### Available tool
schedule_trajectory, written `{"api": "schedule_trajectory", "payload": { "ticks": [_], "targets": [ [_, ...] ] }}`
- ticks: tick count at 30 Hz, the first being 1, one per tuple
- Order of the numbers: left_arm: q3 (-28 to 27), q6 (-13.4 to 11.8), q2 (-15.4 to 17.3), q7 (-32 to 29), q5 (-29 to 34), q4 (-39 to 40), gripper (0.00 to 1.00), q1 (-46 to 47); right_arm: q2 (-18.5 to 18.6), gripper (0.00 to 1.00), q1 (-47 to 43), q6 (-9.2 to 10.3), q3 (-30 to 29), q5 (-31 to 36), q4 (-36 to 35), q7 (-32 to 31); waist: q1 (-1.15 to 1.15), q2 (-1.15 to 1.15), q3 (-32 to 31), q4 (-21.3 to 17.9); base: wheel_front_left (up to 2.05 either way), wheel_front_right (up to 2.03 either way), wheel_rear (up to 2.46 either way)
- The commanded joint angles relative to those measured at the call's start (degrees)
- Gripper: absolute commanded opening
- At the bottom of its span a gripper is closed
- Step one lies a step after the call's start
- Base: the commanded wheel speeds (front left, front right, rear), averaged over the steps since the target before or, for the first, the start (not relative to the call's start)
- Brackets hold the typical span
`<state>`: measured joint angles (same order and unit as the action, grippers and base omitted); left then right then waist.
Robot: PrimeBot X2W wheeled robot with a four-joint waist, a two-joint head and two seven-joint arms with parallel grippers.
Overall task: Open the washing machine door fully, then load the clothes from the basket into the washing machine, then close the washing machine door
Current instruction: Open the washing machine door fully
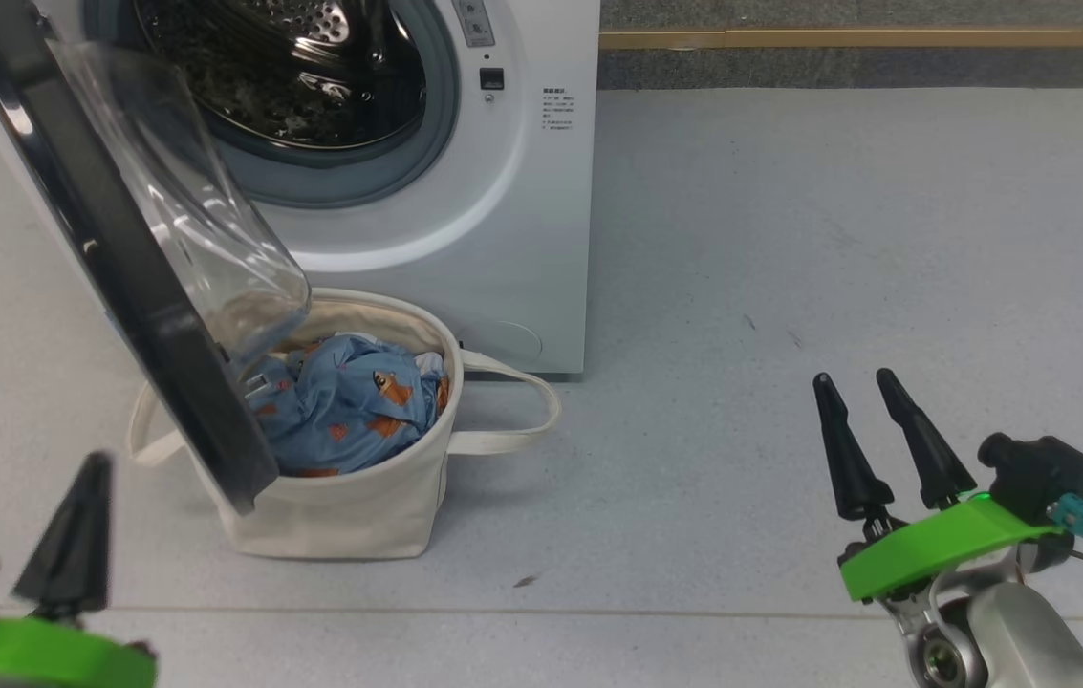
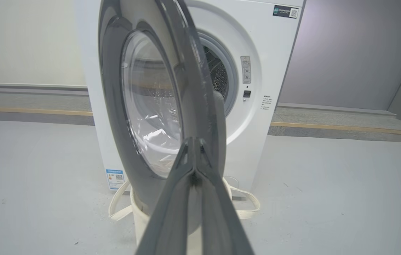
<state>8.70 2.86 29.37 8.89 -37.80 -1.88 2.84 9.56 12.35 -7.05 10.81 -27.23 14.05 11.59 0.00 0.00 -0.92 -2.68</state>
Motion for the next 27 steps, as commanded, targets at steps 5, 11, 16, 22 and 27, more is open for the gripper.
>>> {"api": "schedule_trajectory", "payload": {
  "ticks": [5, 11, 16, 22, 27],
  "targets": [
    [1.56, -1.59, -0.17, -5.73, -0.45, 11.13, 0.0, 6.9, -0.49, 1.0, 0.08, -0.44, 0.44, 0.86, -2.6, -0.47, 0.0, 0.0, 0.24, 0.28, 0.0, 0.0, 0.0],
    [7.74, -4.79, -3.75, -12.36, 1.86, 17.14, 0.0, 12.04, -1.23, 1.0, 0.43, -0.44, 1.01, 1.3, -2.93, -0.55, 0.0, 0.0, 1.26, -0.53, 0.0, 0.0, 0.0],
    [9.37, -6.93, -7.15, -14.29, 2.03, 13.22, 0.0, 16.54, -2.03, 1.0, 1.29, -0.44, 1.25, 1.84, -3.27, -0.3, 0.0, 0.0, 3.43, -1.46, 0.0, 0.0, 0.0],
    [7.96, -11.26, -9.55, -13.12, 4.01, 3.53, 0.0, 21.26, -3.0, 1.0, 2.33, -0.44, 1.68, 2.5, -2.93, 0.36, 0.0, 0.0, 5.58, -2.26, 0.0, 0.0, 0.0],
    [6.71, -13.65, -10.93, -11.99, 4.24, -5.15, 0.0, 23.94, -3.52, 1.0, 3.0, -0.44, 2.06, 2.88, -2.01, 0.97, 0.0, 0.0, 6.32, -2.2, 0.0, 0.0, 0.0]
  ]
}}
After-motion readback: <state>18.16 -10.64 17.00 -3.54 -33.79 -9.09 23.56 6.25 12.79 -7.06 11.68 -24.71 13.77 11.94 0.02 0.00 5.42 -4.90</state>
